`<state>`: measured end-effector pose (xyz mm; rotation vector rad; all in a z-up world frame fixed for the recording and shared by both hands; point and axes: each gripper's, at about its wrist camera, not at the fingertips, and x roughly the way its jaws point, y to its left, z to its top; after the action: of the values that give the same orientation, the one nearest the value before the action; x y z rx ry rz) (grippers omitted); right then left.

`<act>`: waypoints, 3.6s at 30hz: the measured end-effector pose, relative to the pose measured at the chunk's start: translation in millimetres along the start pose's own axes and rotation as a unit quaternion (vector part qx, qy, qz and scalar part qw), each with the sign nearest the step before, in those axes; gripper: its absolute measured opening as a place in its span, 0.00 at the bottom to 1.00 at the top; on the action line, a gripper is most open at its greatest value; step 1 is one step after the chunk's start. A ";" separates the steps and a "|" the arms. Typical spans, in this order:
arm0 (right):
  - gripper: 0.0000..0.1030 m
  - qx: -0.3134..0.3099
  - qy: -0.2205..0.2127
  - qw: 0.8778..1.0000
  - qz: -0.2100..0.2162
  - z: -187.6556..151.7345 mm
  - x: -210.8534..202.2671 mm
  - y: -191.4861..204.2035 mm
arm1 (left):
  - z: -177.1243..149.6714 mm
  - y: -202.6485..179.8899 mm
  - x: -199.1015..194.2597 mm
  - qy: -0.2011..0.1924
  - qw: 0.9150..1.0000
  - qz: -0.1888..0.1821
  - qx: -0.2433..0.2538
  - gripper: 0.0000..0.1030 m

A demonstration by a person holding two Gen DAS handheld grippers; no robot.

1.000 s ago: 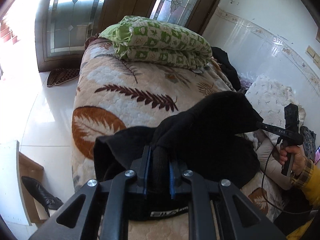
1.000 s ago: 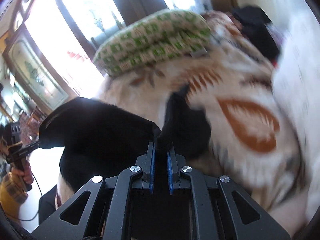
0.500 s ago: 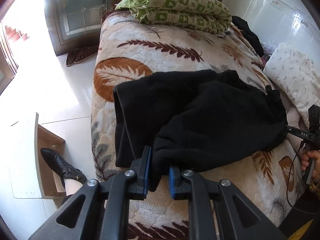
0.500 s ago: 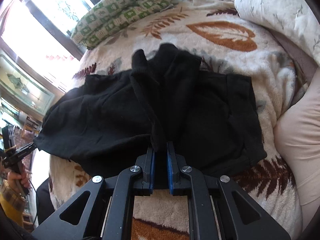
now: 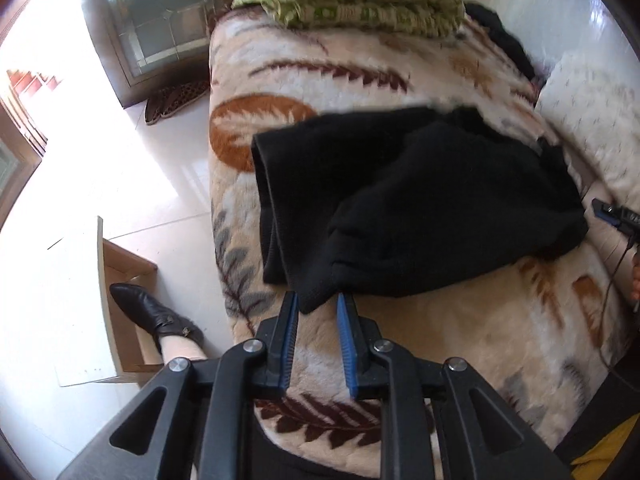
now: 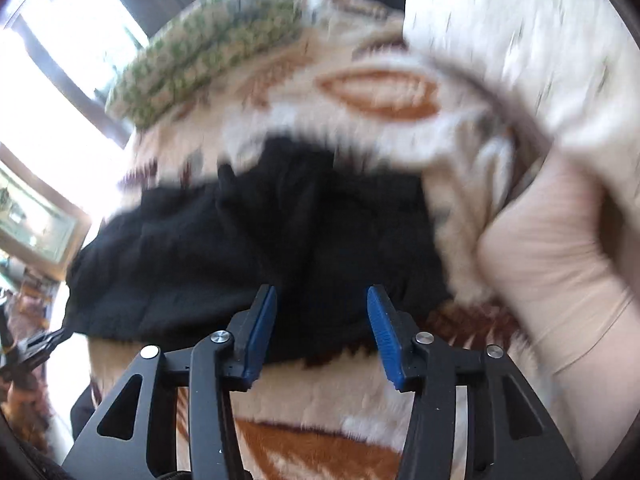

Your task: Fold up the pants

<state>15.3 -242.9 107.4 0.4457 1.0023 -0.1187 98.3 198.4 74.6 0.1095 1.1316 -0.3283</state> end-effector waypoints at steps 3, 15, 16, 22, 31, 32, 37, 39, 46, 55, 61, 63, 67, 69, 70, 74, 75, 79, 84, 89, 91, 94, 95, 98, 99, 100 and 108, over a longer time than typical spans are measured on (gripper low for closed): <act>0.52 -0.026 -0.021 0.999 0.013 21.0 -2.6 15.1 | 16.7 -14.3 -12.3 -0.040 0.999 -0.006 -0.007 0.21; 0.23 -0.160 0.035 0.985 -0.052 47.6 81.3 77.5 | 30.6 -20.6 -18.3 -0.050 0.997 0.010 -0.055 0.25; 0.14 -0.169 0.036 0.984 -0.053 43.0 81.0 75.0 | 24.2 -11.8 -16.9 -0.040 0.997 0.020 -0.064 0.25; 0.12 -0.122 0.003 0.992 -0.031 36.2 42.3 41.9 | 6.6 3.3 -28.2 -0.047 0.993 0.075 -0.081 0.25; 0.12 0.004 0.031 0.999 -0.036 6.7 16.2 -32.6 | 49.3 -117.9 6.9 -0.065 0.997 -0.047 0.006 0.45; 0.12 0.010 0.040 0.999 -0.033 4.5 19.2 -36.2 | 53.1 -141.9 16.7 -0.063 0.996 -0.061 0.030 0.45; 0.12 -0.029 0.047 0.998 -0.037 -3.9 30.0 -39.5 | 61.1 -224.1 67.5 -0.015 0.991 -0.087 0.097 0.45; 0.14 -0.024 0.052 0.998 -0.031 -2.0 24.5 -43.1 | 56.4 -239.2 89.2 0.014 0.991 -0.068 0.115 0.45; 0.60 0.000 -0.028 0.996 -0.090 26.4 -16.7 -58.9 | 35.6 -252.2 87.4 -0.012 0.985 -0.037 0.168 0.50; 0.52 -0.018 0.066 0.996 -0.051 13.9 49.1 -49.0 | 47.4 -195.6 59.7 -0.015 0.991 -0.121 0.060 0.52; 0.52 -0.075 -0.048 0.995 -0.052 45.1 -11.1 -3.6 | 63.9 -110.5 16.3 -0.072 0.996 -0.041 0.022 0.60; 0.52 -0.090 -0.034 0.995 0.033 56.4 -4.9 23.6 | 69.3 -83.3 15.2 -0.070 0.998 -0.006 0.001 0.59; 0.47 -0.138 0.026 0.977 0.158 73.7 41.6 91.1 | 78.6 -42.2 22.8 -0.061 0.997 0.013 -0.052 0.59; 0.47 -0.179 0.046 0.965 0.183 78.0 66.8 126.0 | 81.3 -26.6 31.2 -0.055 0.996 0.018 -0.075 0.59; 0.45 -0.190 0.056 0.962 0.188 80.5 78.2 138.0 | 82.4 -20.2 35.7 -0.052 0.995 0.019 -0.084 0.59; 0.44 -0.212 0.085 0.957 0.177 88.4 119.9 168.6 | 84.6 -6.8 58.4 -0.040 0.994 0.037 -0.099 0.59; 0.44 -0.217 0.093 0.956 0.177 89.8 128.6 173.2 | 84.4 -4.0 61.5 -0.038 0.993 0.049 -0.096 0.59; 0.27 -0.257 0.116 0.944 0.174 79.6 149.2 188.0 | 81.4 5.5 75.1 -0.030 0.992 0.068 -0.098 0.69; 0.09 -0.275 0.082 0.947 0.147 79.9 148.4 190.2 | 75.1 24.1 86.5 -0.024 0.989 0.036 -0.145 0.77; 0.08 -0.210 0.024 0.969 0.131 108.2 144.3 172.1 | 79.9 15.5 77.9 -0.055 0.989 0.062 -0.120 0.78; 0.08 -0.213 0.036 0.968 0.128 110.7 149.7 170.8 | 80.3 14.8 63.6 -0.085 0.987 0.058 -0.125 0.78; 0.15 -0.209 0.057 0.961 0.174 108.9 146.2 167.8 | 79.5 17.7 44.9 -0.115 0.984 0.035 -0.128 0.78; 0.36 -0.215 0.057 0.958 0.181 108.0 142.5 166.9 | 79.8 19.8 41.7 -0.119 0.984 0.028 -0.127 0.78; 0.73 -0.229 0.050 0.952 0.199 101.4 132.2 167.1 | 84.3 28.1 46.5 -0.105 0.986 0.022 -0.128 0.79; 0.73 -0.243 0.046 0.949 0.195 97.6 133.8 173.6 | 85.8 30.6 50.3 -0.099 0.986 0.025 -0.132 0.79; 0.73 -0.250 0.050 0.947 0.195 95.1 134.1 177.0 | 87.6 32.4 55.1 -0.094 0.986 0.023 -0.134 0.79; 0.09 -0.297 0.071 0.942 0.139 75.5 158.1 200.5 | 99.5 39.3 79.2 -0.077 0.984 -0.005 -0.158 0.53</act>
<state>219.8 -76.2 71.4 0.0357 1.0495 0.4687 227.4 194.6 42.4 -0.2000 1.0175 -0.1596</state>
